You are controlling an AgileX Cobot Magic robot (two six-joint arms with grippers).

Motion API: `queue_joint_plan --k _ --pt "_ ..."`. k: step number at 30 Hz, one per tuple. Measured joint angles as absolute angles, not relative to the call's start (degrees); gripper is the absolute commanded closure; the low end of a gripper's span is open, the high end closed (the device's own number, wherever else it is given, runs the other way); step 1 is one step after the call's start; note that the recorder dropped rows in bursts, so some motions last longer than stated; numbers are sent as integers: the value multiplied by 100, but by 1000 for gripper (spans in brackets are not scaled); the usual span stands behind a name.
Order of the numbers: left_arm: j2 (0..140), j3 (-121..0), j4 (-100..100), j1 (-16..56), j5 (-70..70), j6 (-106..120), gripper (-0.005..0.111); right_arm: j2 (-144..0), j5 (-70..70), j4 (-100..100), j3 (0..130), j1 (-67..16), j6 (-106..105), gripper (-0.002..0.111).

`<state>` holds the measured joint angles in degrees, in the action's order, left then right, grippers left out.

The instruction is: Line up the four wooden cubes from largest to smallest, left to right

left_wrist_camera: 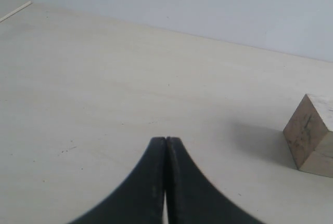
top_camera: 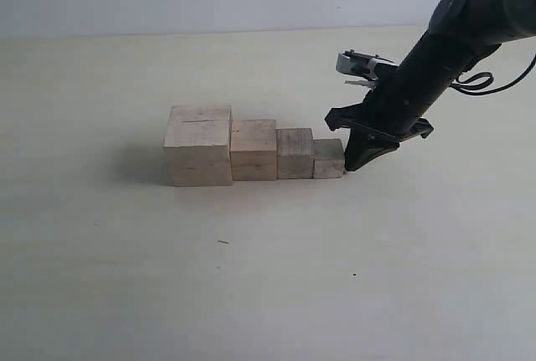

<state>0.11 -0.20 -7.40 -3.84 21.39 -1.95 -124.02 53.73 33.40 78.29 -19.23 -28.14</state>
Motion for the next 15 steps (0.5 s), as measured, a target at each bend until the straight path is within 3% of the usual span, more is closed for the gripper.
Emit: queue_joint_plan --k 15 --pt "11 -20 -740 -384 2139 -195 107 -12402 5347 3340 7829 -1923 -2852 108"
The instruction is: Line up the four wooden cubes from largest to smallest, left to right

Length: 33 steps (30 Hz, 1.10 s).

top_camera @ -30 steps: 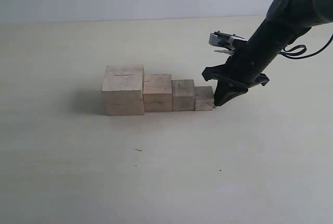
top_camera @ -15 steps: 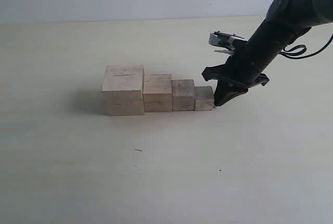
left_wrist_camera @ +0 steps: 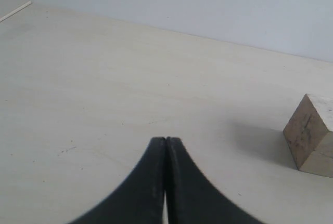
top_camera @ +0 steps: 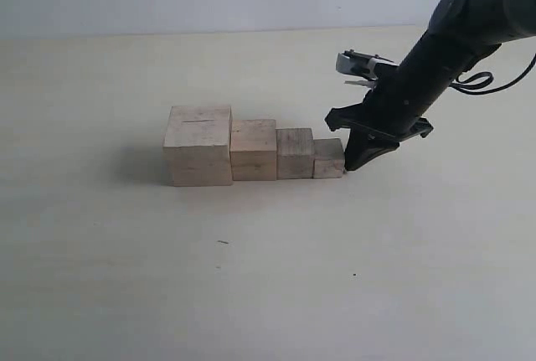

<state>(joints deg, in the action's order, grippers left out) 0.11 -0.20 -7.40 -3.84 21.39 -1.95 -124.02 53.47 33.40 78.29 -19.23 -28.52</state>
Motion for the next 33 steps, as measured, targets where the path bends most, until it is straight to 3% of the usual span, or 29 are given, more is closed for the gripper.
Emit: queue_joint_plan --k 24,33 --pt "11 -20 -740 -384 2139 -195 107 -12402 5258 3563 7829 -1923 -2808 108" --pt "11 -20 -740 -384 2139 -195 107 -12162 5085 2374 7829 -1923 -1924 108"
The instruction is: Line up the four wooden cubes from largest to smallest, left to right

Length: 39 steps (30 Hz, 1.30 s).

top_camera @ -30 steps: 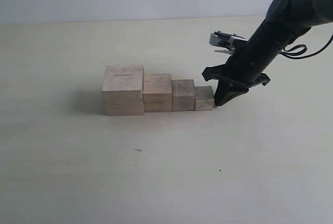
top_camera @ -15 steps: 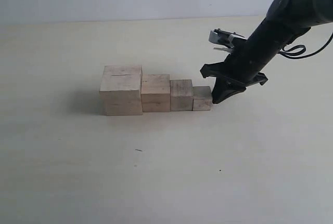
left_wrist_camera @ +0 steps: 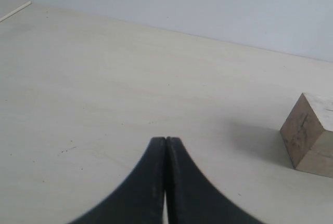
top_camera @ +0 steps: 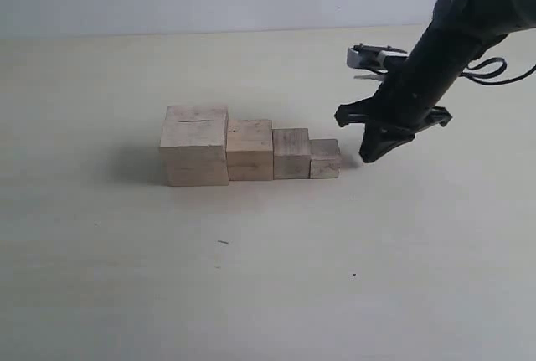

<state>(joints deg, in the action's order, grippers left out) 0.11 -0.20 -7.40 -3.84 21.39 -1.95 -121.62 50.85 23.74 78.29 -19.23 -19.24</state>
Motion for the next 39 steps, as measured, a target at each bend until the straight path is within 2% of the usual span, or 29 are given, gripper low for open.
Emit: queue_joint_plan --k 8,17,28,39 --pt "11 -20 -740 -384 2139 -195 107 -10881 4159 1430 7554 -1923 -1105 108" --pt "11 -20 -740 -384 2139 -195 107 -8134 2143 1802 5532 -1923 -1132 108" --pt "11 -20 -740 -384 2139 -195 107 -6353 2294 1823 4232 -1923 -1132 108" --pt "11 -20 -740 -384 2139 -195 107 -5445 2347 1914 3987 -1923 -1132 108"
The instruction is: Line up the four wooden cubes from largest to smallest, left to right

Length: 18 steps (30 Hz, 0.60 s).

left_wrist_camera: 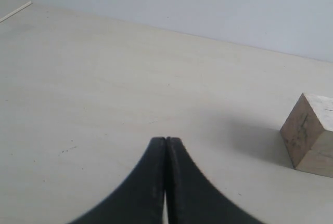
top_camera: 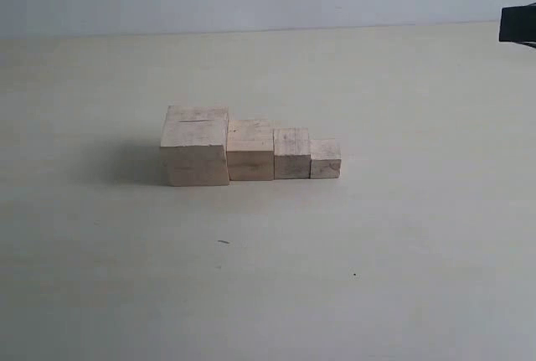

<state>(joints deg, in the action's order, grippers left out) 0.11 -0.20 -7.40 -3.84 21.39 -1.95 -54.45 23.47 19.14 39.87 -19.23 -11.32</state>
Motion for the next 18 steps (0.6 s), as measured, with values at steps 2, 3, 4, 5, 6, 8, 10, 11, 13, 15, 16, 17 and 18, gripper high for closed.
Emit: queue_joint_plan --k 2,3,4,5,6,8,10,11,13,15,16,17,18 --pt "11 -20 -740 -384 2139 -195 107 -5420 2500 2160 3987 -1923 -1132 108" --pt "11 -20 -740 -384 2139 -195 107 -5420 2604 2337 3975 -1923 -1132 108" --pt "11 -20 -740 -384 2139 -195 107 -5420 2725 2517 3975 -1923 -1132 108" --pt "11 -20 -740 -384 2139 -195 107 -5420 2808 2623 3975 -1923 -1143 108" --pt "11 -20 -740 -384 2139 -195 107 -5420 2903 2707 3975 -1923 -1167 108" --pt "11 -20 -740 -384 2139 -195 107 -5420 3019 2751 3964 -1923 -1182 108" --pt "11 -20 -740 -384 2139 -195 107 -5420 3105 2759 3962 -1923 -1194 108" --pt "11 -20 -740 -384 2139 -195 107 -5420 3129 2764 3962 -1923 -1194 108" --pt "11 -20 -740 -384 2139 -195 107 -5420 3167 2775 3962 -1923 -1194 108" --pt "11 -20 -740 -384 2139 -195 107 -5420 3177 2790 3962 -1923 -1194 108" --pt "11 -20 -740 -384 2139 -195 107 -5420 3180 2789 3962 -1923 -1194 108" --pt "11 -20 -740 -384 2139 -195 107 -5420 3190 2789 3962 -1923 -1194 108" --pt "11 -20 -740 -384 2139 -195 107 -5420 3190 2789 3962 -1923 -1194 108"
